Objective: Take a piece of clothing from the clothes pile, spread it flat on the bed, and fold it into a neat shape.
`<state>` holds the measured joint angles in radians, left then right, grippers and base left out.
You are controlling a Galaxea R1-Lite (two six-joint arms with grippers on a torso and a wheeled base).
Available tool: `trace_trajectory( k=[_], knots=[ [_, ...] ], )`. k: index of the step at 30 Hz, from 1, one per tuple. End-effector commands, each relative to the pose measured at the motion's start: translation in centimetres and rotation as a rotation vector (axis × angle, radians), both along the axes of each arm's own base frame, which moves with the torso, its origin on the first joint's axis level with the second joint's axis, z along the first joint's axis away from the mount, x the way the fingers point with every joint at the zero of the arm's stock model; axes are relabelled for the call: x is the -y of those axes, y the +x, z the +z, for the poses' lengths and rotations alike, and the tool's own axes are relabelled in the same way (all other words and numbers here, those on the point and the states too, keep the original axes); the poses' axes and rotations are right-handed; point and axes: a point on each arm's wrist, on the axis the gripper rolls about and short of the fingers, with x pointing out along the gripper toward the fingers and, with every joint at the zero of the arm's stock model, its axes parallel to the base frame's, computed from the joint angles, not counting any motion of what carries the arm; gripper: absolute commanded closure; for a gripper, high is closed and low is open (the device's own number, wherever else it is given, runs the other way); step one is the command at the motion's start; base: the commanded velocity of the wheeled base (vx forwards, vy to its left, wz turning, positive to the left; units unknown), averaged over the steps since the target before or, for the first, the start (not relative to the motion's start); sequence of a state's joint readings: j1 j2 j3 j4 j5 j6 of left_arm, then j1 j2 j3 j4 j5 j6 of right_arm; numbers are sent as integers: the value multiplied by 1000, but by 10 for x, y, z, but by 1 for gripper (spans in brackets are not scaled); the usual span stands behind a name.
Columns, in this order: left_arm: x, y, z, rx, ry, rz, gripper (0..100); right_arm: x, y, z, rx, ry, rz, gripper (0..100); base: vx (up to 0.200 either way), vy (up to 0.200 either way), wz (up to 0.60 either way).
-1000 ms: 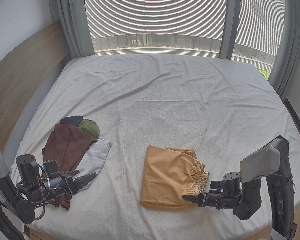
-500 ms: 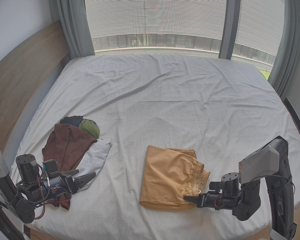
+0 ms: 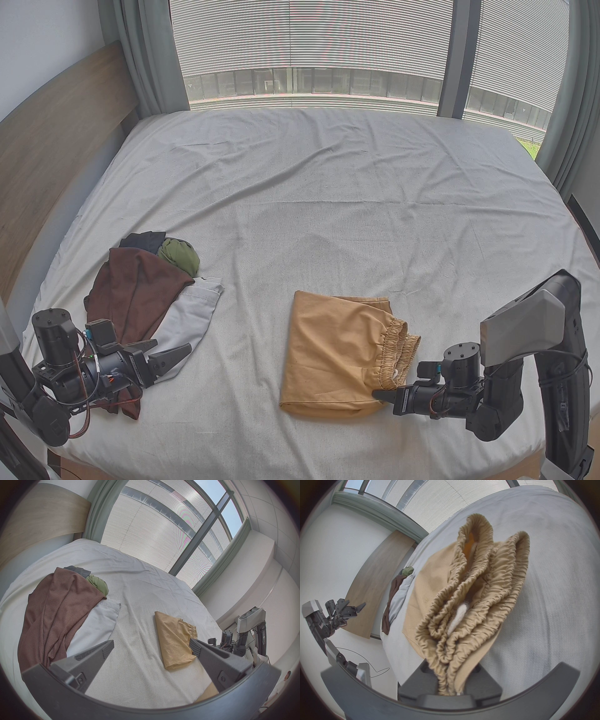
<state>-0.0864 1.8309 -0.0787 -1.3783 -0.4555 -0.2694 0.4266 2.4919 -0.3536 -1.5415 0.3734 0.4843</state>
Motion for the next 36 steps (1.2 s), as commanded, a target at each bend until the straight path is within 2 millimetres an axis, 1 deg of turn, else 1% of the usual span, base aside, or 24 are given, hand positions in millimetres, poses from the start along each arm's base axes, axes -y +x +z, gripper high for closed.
trace_trajectory(
  k=[1, 4, 6, 11, 13, 15, 20, 22, 28, 31, 33, 35, 36],
  knots=[
    [-1, 0, 1, 15, -3, 7, 0, -11, 3, 41, 120, 76, 50, 100, 0, 0, 0],
    [-3, 0, 2, 23, -4, 13, 0, -12, 5, 57, 172, 107, 63, 100, 0, 0, 0],
    [-3, 0, 1, 18, -3, 15, 0, -14, 7, 71, 219, 131, 67, 100, 0, 0, 0],
    [-2, -1, 1, 17, -4, 9, 0, -15, 8, 94, 285, 177, 80, 100, 0, 0, 0],
    [-2, -1, 0, 14, -4, 9, 0, -16, 7, 100, 303, 190, 88, 100, 0, 0, 0],
    [-2, -1, 1, 17, -4, 9, 0, -19, 9, 112, 339, 217, 95, 100, 0, 0, 0],
    [-2, -1, 0, 15, -4, 9, 0, -26, 15, 131, 406, 261, 105, 100, 0, 0, 0],
    [-2, -1, 0, 15, -4, 9, 0, -28, 17, 133, 414, 265, 107, 100, 0, 0, 0],
    [-2, 1, -3, 1, -1, 10, 0, -35, 32, 156, 452, 282, 108, 100, 0, 0, 0],
    [-2, 1, -3, 1, -2, 9, 0, -37, 40, 162, 457, 283, 104, 100, 0, 0, 0],
    [-2, 1, -3, 1, -3, 9, 0, -41, 49, 172, 467, 286, 101, 100, 0, 0, 0],
    [-2, 0, -3, 2, -2, 9, 0, -41, 53, 174, 470, 287, 98, 100, 0, 0, 0],
    [-2, 0, -3, 2, -2, 9, 0, -43, 58, 180, 482, 291, 96, 100, 0, 0, 0]
  ],
)
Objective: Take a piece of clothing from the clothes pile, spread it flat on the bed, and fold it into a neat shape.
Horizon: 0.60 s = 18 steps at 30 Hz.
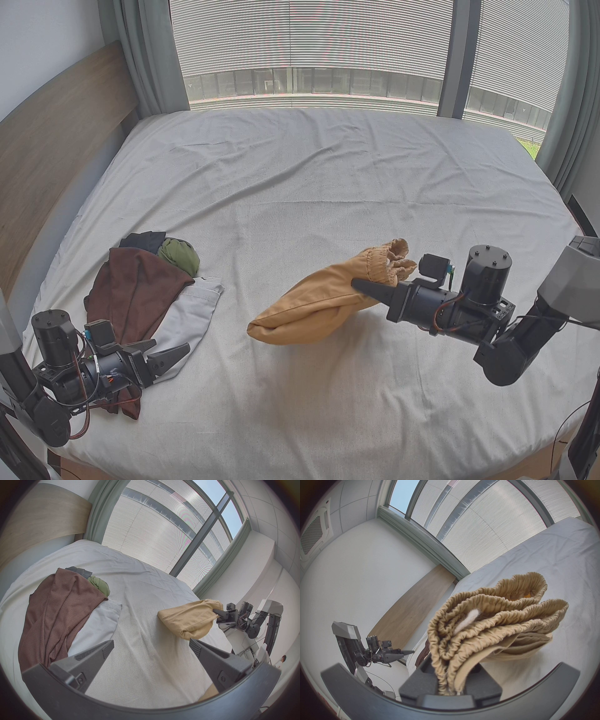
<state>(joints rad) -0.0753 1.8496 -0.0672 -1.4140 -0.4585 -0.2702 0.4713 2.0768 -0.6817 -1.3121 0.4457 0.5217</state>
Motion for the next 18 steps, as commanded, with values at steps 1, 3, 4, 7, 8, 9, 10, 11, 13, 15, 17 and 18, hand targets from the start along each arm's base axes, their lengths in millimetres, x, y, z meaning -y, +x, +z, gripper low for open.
trace_trajectory(
  k=[1, 3, 4, 7, 8, 9, 10, 11, 13, 15, 17, 18],
  knots=[
    [0, 0, -1, -3, 0, 0, 0, -4, 14, 22, 56, 28, -6, 100, 0, 0, 0],
    [1, 0, -1, -3, 0, -3, 0, -8, 21, 31, 72, 38, -6, 100, 0, 0, 0],
    [1, -1, -1, -4, 0, -5, 0, -9, 23, 33, 74, 41, -7, 100, 0, 0, 0],
    [1, -1, -1, -4, -1, -9, 0, -12, 31, 43, 73, 57, -8, 100, 0, 0, 0],
    [1, 0, -1, -3, -1, -9, 0, -13, 34, 45, 76, 60, -11, 100, 0, 0, 0],
    [1, 0, -1, -3, -1, -8, 0, -13, 37, 48, 81, 62, -14, 100, 0, 0, 0],
    [1, 0, -1, -3, -1, -8, 0, -13, 40, 52, 86, 65, -17, 100, 0, 0, 0],
    [1, 0, -1, -4, -2, -7, 0, -13, 44, 56, 89, 67, -22, 100, 0, 0, 0],
    [1, 0, -1, -3, -1, -8, 0, -14, 50, 60, 91, 68, -25, 100, 0, 0, 0],
    [1, 0, -1, -4, -2, -7, 0, -13, 58, 62, 90, 70, -34, 100, 0, 0, 0],
    [1, 1, 0, -1, -2, -9, 0, -13, 68, 60, 91, 71, -43, 100, 0, 0, 0],
    [1, 1, 0, 2, -2, -9, 0, -13, 73, 60, 92, 72, -49, 100, 0, 0, 0]
  ],
)
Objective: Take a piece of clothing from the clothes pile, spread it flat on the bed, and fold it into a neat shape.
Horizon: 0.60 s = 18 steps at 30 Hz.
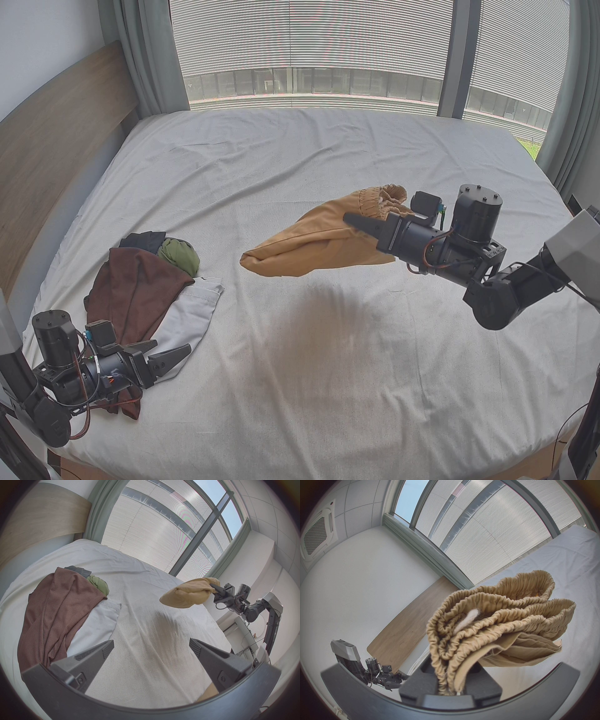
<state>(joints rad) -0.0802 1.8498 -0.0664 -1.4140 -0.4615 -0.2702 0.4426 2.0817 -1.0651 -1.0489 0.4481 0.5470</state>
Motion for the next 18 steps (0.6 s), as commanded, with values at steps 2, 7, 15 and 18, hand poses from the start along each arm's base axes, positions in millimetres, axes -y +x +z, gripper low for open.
trace_trajectory(
  k=[2, 7, 15, 18],
  knots=[
    [0, 1, 0, 2, -1, -1, 0, 0, 28, -1, 11, 7, -27, 100, 0, 0, 0],
    [1, 1, 0, -1, -1, -2, 0, -4, 46, -6, 0, 2, -35, 100, 0, 0, 0],
    [0, 2, -1, -5, -2, 0, 0, -10, 69, -6, -12, -3, -42, 100, 0, 0, 0],
    [0, 2, -2, -9, -2, 0, 0, -13, 77, -8, -16, -5, -42, 100, 0, 0, 0]
  ],
)
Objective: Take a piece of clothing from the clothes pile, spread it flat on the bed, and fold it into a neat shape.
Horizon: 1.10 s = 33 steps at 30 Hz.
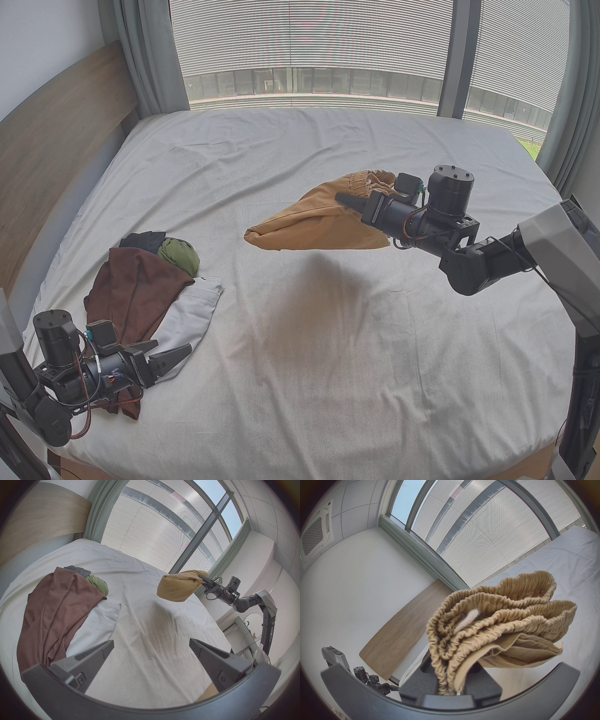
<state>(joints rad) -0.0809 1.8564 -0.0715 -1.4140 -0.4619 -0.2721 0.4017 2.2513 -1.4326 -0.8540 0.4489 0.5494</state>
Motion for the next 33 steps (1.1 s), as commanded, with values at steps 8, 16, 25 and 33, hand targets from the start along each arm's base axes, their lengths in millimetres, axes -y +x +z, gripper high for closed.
trace_trajectory(
  k=[8, 16, 25, 33],
  knots=[
    [0, 0, -3, -15, 2, 0, 0, -12, 34, -18, -17, -7, -4, 100, 0, 0, 0],
    [0, 1, -3, -16, 0, 2, 0, -12, 51, -4, 6, 2, -18, 100, 0, 0, 0],
    [0, 1, -3, -16, 0, 0, 0, -7, 72, -28, -18, -15, -42, 100, 0, 0, 0],
    [0, 0, -1, 4, -2, 0, 0, 2, 72, -107, -104, -118, -54, 100, 0, 0, 0]
  ],
)
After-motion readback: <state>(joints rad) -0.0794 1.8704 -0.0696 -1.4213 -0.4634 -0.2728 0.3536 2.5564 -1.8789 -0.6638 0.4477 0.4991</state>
